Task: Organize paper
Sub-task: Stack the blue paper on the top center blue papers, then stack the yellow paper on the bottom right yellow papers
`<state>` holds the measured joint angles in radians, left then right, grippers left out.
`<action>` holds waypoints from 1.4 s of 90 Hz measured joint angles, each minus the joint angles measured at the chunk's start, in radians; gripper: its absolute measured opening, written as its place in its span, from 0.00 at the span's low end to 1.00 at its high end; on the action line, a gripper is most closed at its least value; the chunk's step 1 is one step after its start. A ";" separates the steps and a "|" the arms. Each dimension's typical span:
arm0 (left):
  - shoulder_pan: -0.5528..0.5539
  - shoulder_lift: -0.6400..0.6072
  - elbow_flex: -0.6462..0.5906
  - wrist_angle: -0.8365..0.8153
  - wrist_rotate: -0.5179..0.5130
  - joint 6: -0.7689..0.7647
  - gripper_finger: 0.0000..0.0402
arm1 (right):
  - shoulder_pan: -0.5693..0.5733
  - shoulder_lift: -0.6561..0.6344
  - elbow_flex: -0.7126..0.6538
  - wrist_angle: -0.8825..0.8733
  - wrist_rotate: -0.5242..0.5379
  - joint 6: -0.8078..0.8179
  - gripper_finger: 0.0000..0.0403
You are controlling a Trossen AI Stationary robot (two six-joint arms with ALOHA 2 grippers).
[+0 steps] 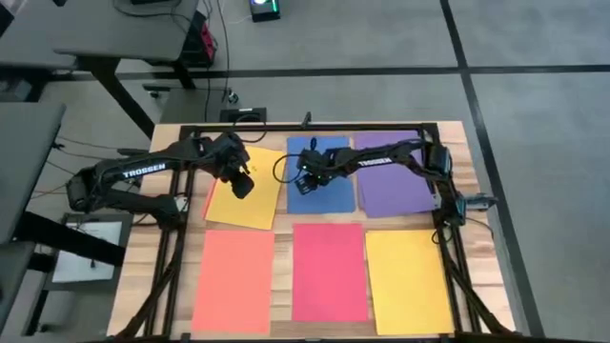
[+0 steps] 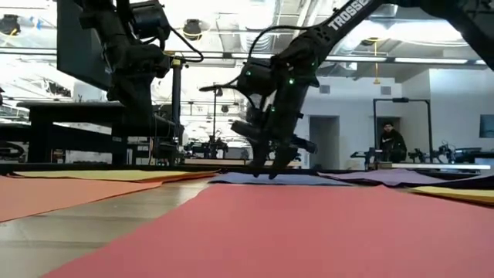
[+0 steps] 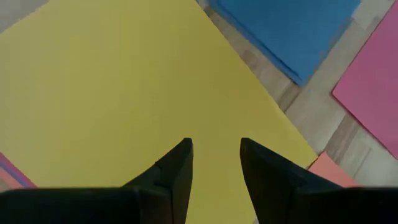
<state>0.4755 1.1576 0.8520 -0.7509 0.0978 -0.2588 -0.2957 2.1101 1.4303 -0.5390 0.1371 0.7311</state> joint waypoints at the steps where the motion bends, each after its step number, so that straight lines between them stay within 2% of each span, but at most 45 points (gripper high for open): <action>1: 0.000 0.000 0.000 0.000 0.000 0.000 0.29 | -0.003 0.000 0.000 0.000 0.000 -0.002 0.40; 23: 0.000 0.000 0.000 0.001 0.000 0.001 0.29 | -0.018 -0.074 0.022 -0.059 -0.010 -0.074 0.40; 32: 0.000 0.000 0.011 -0.014 0.000 0.009 0.29 | -0.014 -0.138 0.049 -0.058 -0.062 -0.073 0.40; 50: 0.000 0.003 0.018 -0.025 0.000 0.031 0.29 | 0.053 -0.174 0.050 0.082 -0.159 0.036 0.40; 62: 0.000 0.006 -0.010 -0.040 -0.002 0.055 0.29 | 0.099 -0.122 0.052 0.207 -0.215 0.145 0.41; 73: 0.000 0.006 -0.068 -0.056 -0.002 0.069 0.29 | 0.143 -0.045 0.048 0.322 -0.223 0.214 0.42; 87: -0.001 0.007 -0.152 -0.049 0.000 0.158 0.29 | 0.170 0.020 0.052 0.483 -0.230 0.344 0.44; 109: -0.004 0.007 -0.185 0.063 0.054 0.172 0.29 | 0.174 0.058 0.052 0.491 -0.225 0.474 0.44; 126: -0.004 0.009 -0.185 0.135 0.054 -0.006 0.29 | 0.173 0.071 0.050 0.454 -0.227 0.488 0.44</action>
<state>0.4717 1.1662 0.6674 -0.6159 0.1518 -0.2649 -0.1230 2.1815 1.4799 -0.0850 -0.0898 1.2190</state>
